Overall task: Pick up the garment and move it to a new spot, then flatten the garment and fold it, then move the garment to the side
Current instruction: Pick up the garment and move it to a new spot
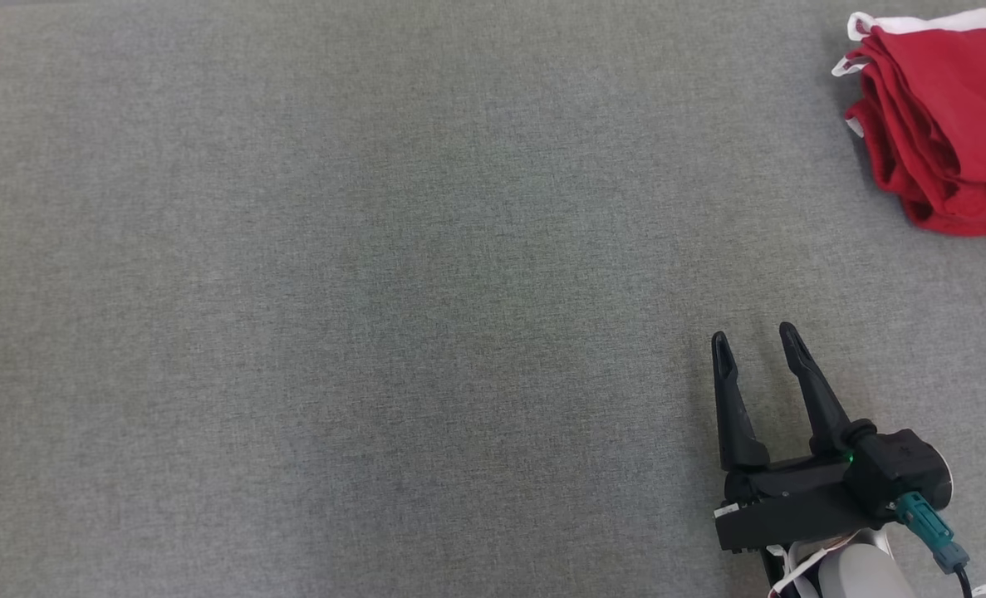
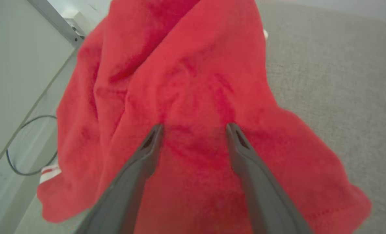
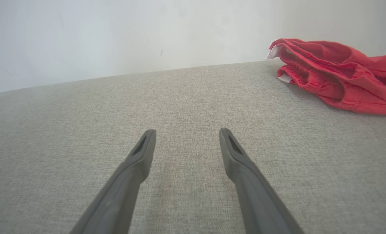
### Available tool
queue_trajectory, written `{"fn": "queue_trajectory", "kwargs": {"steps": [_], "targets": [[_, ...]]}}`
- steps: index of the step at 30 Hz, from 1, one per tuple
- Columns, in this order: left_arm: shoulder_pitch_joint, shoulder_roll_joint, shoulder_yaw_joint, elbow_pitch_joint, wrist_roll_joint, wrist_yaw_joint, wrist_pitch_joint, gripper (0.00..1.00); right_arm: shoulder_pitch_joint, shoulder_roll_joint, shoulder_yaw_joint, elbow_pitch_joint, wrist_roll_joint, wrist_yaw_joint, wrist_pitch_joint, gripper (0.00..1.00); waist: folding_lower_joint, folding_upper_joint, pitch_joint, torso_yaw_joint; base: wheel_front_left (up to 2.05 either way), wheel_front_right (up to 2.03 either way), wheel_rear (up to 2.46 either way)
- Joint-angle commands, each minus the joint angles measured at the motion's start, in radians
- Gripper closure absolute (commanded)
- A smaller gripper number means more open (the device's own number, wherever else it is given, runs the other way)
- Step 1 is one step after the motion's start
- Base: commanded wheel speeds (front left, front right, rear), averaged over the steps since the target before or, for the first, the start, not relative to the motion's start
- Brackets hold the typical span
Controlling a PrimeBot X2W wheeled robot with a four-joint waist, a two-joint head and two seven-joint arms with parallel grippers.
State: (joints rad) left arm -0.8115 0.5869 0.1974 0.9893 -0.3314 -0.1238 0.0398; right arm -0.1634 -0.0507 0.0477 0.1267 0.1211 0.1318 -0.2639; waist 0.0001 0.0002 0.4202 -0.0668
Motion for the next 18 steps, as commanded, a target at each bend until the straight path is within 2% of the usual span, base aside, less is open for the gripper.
{"fn": "queue_trajectory", "kwargs": {"steps": [1,2,6,15,16,17,18], "targets": [[-0.021,-0.004,0.001,0.046,-0.012,-0.001,0.068,0.00,-0.002,0.001,0.004,0.002,-0.005,-0.003,0.000,0.00,-0.0001,-0.0002,-0.005,0.005,0.00,0.00,0.00],[-0.044,0.001,-0.007,0.071,-0.018,-0.002,0.122,0.00,-0.001,0.001,0.008,0.004,-0.008,-0.003,0.000,0.00,-0.0001,-0.0002,-0.009,0.007,0.00,0.00,0.00],[-0.070,0.005,-0.018,0.121,-0.033,-0.004,0.224,0.00,0.002,0.001,0.012,0.007,-0.009,-0.003,0.000,0.00,-0.0001,-0.0002,-0.017,0.006,0.00,0.00,0.00],[-0.073,-0.013,-0.039,0.203,-0.060,-0.007,0.377,0.00,0.002,0.001,0.012,-0.001,-0.011,-0.003,0.000,0.00,-0.0001,-0.0002,-0.013,-0.006,0.00,0.00,0.00],[-0.071,-0.016,-0.040,0.207,-0.064,-0.007,0.382,0.20,0.001,0.001,0.010,-0.001,-0.011,-0.003,0.000,0.00,-0.0001,-0.0002,-0.012,-0.007,0.00,0.00,0.00],[-0.067,-0.014,-0.044,0.204,-0.058,-0.003,0.369,0.70,-0.001,0.001,0.008,0.000,-0.012,-0.003,0.000,0.00,-0.0001,-0.0002,-0.012,-0.007,0.00,0.00,0.00],[-0.064,-0.013,-0.047,0.200,-0.053,0.000,0.358,1.00,-0.002,0.001,0.007,0.001,-0.014,-0.003,0.000,0.00,-0.0001,-0.0002,-0.012,-0.008,0.00,0.00,0.00]]}}
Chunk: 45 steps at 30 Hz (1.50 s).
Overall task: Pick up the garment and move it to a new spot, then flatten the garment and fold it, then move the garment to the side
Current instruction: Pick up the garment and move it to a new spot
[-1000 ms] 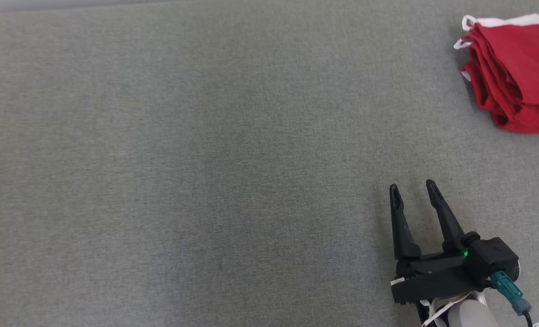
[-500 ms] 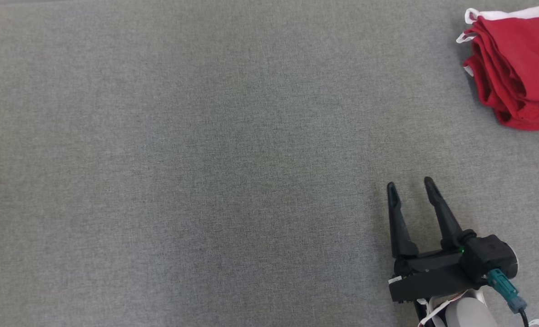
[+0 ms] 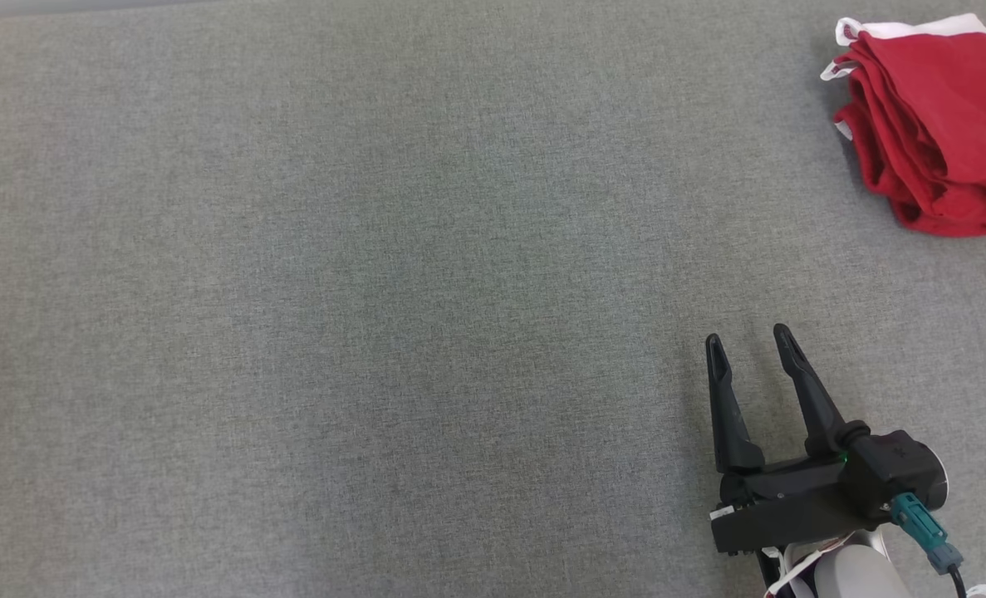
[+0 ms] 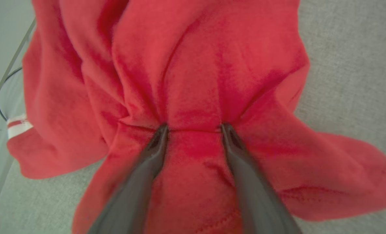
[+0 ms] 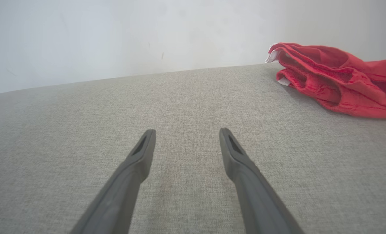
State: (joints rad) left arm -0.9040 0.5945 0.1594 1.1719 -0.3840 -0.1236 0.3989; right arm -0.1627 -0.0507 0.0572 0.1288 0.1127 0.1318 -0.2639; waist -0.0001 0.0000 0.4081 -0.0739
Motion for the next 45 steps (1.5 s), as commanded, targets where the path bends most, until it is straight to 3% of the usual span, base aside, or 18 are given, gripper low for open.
{"fn": "queue_trajectory", "kwargs": {"steps": [1,6,7,10,17,25,33,38,45], "targets": [[0.032,-0.020,-0.009,0.016,-0.002,0.000,-0.013,1.00,-0.002,0.001,-0.004,0.000,-0.007,-0.003,0.000,0.00,0.0001,0.0000,-0.001,0.000,0.00,0.00,0.00],[0.033,0.009,-0.023,-0.029,0.019,-0.001,-0.138,1.00,0.005,0.001,-0.007,0.004,-0.009,-0.003,0.000,0.00,0.0001,0.0000,-0.017,0.004,0.00,0.00,0.00],[-0.005,0.032,-0.042,-0.092,0.045,-0.002,-0.303,1.00,0.013,0.001,-0.014,0.010,0.001,-0.003,0.000,0.00,0.0001,0.0000,-0.045,0.018,0.00,0.00,0.00],[-0.041,0.035,-0.065,-0.149,0.067,-0.004,-0.406,1.00,0.024,0.001,-0.021,0.020,0.007,-0.003,0.000,0.00,0.0001,0.0000,-0.070,0.034,0.00,0.00,0.00],[-0.150,0.005,-0.121,-0.335,0.077,-0.007,-0.524,1.00,0.041,0.001,-0.012,0.035,0.019,-0.003,0.000,0.00,0.0001,0.0000,-0.121,0.054,0.00,0.00,0.00],[-0.172,-0.061,-0.192,-0.685,0.034,-0.006,-0.434,1.00,0.052,0.001,0.007,0.050,0.062,-0.003,0.000,0.00,0.0001,0.0000,-0.168,-0.007,0.00,0.00,0.00],[-0.099,-0.106,-0.239,-1.014,-0.003,0.016,-0.266,1.00,0.054,0.001,0.016,0.058,0.108,-0.003,0.000,0.00,0.0001,0.0000,-0.179,-0.150,0.00,0.00,0.00],[-0.047,-0.165,-0.309,-1.088,-0.036,0.010,-0.217,1.00,0.072,0.001,0.002,0.067,0.123,-0.003,0.000,0.00,0.0001,0.0000,-0.181,-0.214,0.00,0.00,0.00],[0.022,-0.252,-0.442,-1.096,-0.052,0.002,-0.235,1.00,0.085,0.001,-0.014,0.075,0.113,-0.003,0.000,0.00,0.0001,0.0000,-0.187,-0.233,0.00,0.00,0.00]]}}
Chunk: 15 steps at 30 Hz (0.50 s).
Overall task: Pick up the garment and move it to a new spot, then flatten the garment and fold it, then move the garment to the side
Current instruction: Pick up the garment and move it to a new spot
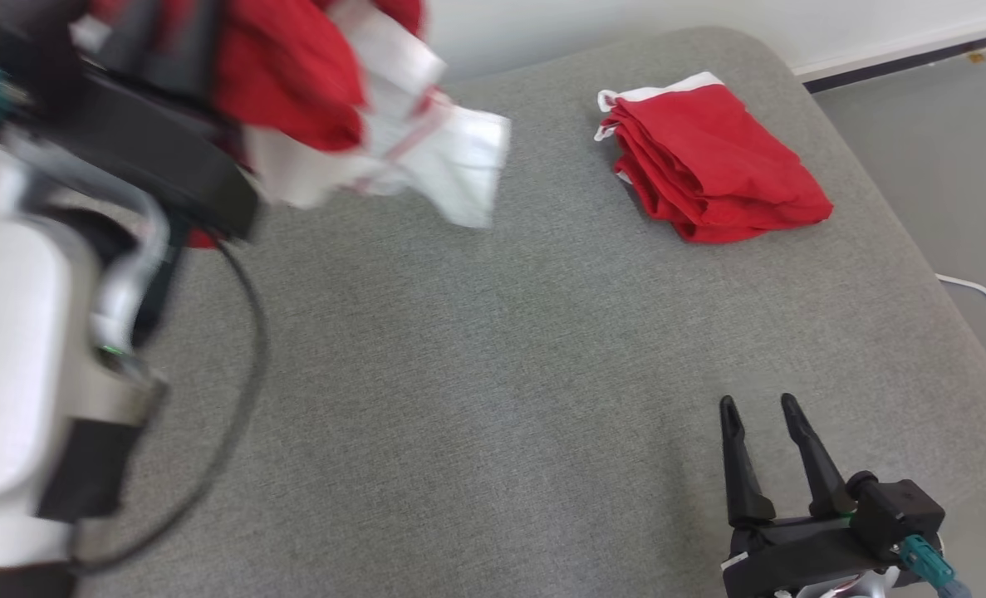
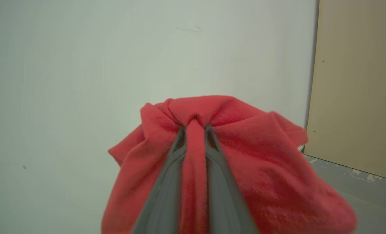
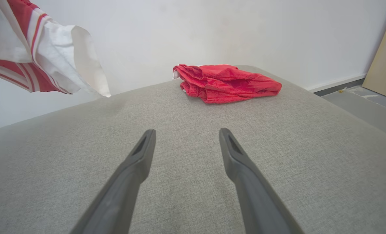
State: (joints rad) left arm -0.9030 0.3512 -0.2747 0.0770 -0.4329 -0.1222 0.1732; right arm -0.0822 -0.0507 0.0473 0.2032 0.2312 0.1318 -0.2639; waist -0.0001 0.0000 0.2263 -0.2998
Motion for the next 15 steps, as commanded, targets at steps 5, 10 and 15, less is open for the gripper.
{"fn": "queue_trajectory", "kwargs": {"steps": [5,10,15], "targets": [[0.098,-0.061,-0.085,0.028,-0.010,-0.003,-0.045,1.00,0.009,0.002,-0.017,0.004,-0.014,-0.003,0.000,0.00,0.0001,0.0000,-0.010,0.010,0.00,0.00,0.00],[0.228,-0.108,-0.137,0.117,-0.035,-0.002,-0.110,1.00,0.008,0.001,-0.018,0.012,-0.027,-0.003,0.000,0.00,0.0001,0.0000,-0.021,0.036,0.00,0.00,0.00],[0.351,-0.129,-0.143,0.241,-0.058,0.006,-0.186,1.00,0.005,0.001,-0.017,0.012,-0.036,-0.003,0.000,0.00,0.0001,0.0000,-0.022,0.063,0.00,0.00,0.00]]}}
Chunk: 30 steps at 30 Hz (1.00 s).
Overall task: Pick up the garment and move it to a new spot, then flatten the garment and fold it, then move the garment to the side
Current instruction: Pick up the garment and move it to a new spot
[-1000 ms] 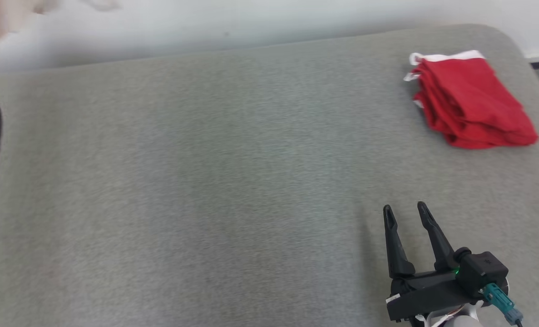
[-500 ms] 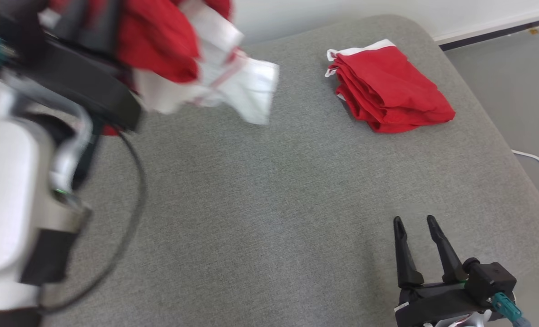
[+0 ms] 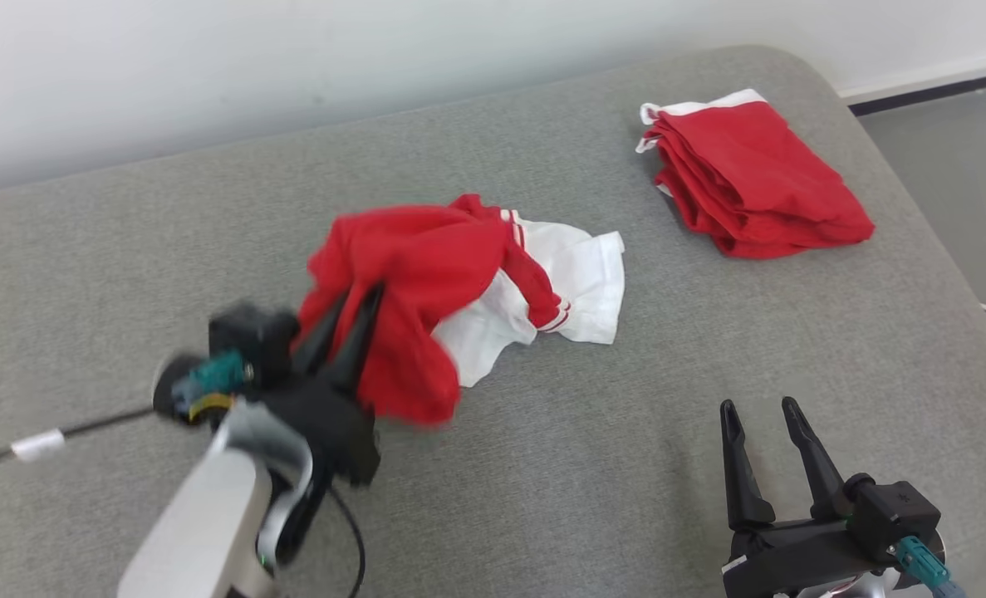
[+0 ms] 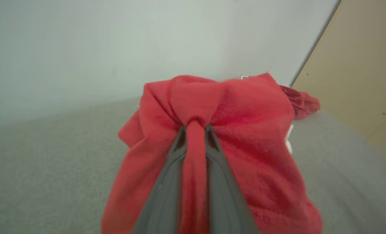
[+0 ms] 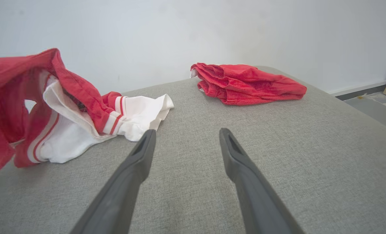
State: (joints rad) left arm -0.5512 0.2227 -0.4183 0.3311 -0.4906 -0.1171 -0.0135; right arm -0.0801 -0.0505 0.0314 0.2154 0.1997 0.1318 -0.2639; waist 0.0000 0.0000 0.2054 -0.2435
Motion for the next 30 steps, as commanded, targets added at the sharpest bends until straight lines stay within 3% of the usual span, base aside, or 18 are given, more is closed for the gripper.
{"fn": "queue_trajectory", "kwargs": {"steps": [1,9,10,11,19,30], "targets": [[0.017,-0.002,-0.001,0.015,-0.003,0.001,-0.009,1.00,0.003,0.001,0.001,0.001,-0.007,-0.003,0.000,0.00,0.0000,0.0000,-0.001,0.011,0.00,0.00,0.00],[0.075,-0.035,-0.012,0.232,-0.028,-0.005,-0.115,1.00,-0.002,0.001,0.016,0.007,-0.013,-0.003,0.000,0.00,0.0000,0.0000,-0.016,0.040,0.00,0.00,0.00],[0.072,-0.042,-0.014,0.249,-0.029,-0.006,-0.130,0.16,-0.004,0.001,0.018,0.007,-0.012,-0.003,0.000,0.00,0.0000,0.0000,-0.019,0.044,0.00,0.00,0.00],[0.067,-0.047,-0.018,0.259,-0.028,-0.005,-0.149,0.00,-0.004,0.001,0.019,0.007,-0.013,-0.003,0.000,0.00,0.0000,0.0000,-0.024,0.049,0.00,0.00,0.00],[0.047,-0.034,-0.026,0.223,-0.006,-0.008,-0.229,0.00,0.034,0.001,0.028,0.003,-0.018,-0.003,0.000,0.00,0.0000,0.0000,-0.094,0.107,0.00,0.00,0.00],[0.208,0.044,0.073,0.062,0.029,0.072,-0.252,0.00,0.076,0.001,0.016,-0.021,-0.035,-0.003,0.000,0.00,0.0000,0.0000,-0.173,0.164,0.00,0.00,0.00]]}}
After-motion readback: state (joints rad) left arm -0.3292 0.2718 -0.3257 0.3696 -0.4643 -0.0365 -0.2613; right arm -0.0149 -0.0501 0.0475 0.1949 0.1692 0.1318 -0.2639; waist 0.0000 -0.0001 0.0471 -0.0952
